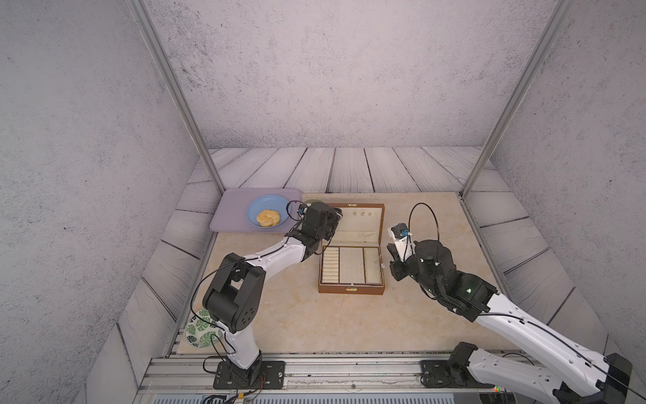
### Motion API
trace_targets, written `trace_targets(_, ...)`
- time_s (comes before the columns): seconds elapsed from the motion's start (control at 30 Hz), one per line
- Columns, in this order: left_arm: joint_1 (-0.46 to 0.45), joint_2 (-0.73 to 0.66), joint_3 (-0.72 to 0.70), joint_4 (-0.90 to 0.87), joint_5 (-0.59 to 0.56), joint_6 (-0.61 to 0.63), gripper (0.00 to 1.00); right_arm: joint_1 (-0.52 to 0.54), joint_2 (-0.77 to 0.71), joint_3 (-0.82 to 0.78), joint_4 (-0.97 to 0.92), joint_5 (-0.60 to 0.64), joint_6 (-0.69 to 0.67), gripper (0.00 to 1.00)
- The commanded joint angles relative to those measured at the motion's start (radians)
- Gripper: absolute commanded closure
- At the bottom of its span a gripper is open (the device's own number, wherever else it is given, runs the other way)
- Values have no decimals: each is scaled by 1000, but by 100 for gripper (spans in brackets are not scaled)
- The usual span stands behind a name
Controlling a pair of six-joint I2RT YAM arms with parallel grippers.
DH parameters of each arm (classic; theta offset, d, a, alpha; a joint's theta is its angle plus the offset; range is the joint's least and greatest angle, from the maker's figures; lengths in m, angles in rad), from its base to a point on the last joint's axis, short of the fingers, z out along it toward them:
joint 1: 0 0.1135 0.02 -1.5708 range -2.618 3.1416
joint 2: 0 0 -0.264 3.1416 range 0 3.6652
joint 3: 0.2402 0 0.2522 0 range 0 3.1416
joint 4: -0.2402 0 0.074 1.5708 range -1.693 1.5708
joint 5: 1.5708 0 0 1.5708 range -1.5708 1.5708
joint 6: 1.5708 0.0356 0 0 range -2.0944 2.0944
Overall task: Put jewelry chain into jewelry box
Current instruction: Open the fastener on the jewelry box.
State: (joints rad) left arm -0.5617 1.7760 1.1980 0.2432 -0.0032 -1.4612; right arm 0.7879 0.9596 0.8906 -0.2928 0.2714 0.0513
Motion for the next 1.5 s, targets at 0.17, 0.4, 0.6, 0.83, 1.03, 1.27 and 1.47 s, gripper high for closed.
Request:
trace_targets(0.17, -6, -11, -27, -68, -3, -9, 49, -4, -15, -13, 23, -9, 11, 100)
trace_targets(0.4, -7, -27, -32, -96, 2, -2, 50, -4, -12, -17, 27, -14, 18, 100)
trace_targets(0.6, -12, -38, -21, -173, 5, 6, 53, -3, -13, -21, 34, -14, 20, 100)
trace_targets(0.83, -14, -41, -24, -197, 10, 4, 53, -4, -14, -21, 34, -19, 23, 100)
trace_targets(1.03, -12, -82, 15, -215, 13, 66, 51, -3, -8, -14, 33, -58, 15, 100)
trace_targets(1.27, 19, -178, 59, -283, 85, 320, 44, -6, 53, 36, 29, -154, -8, 100)
trace_targets(1.47, 42, -276, 78, -394, 177, 696, 44, -19, 144, 106, 20, -223, -13, 100)
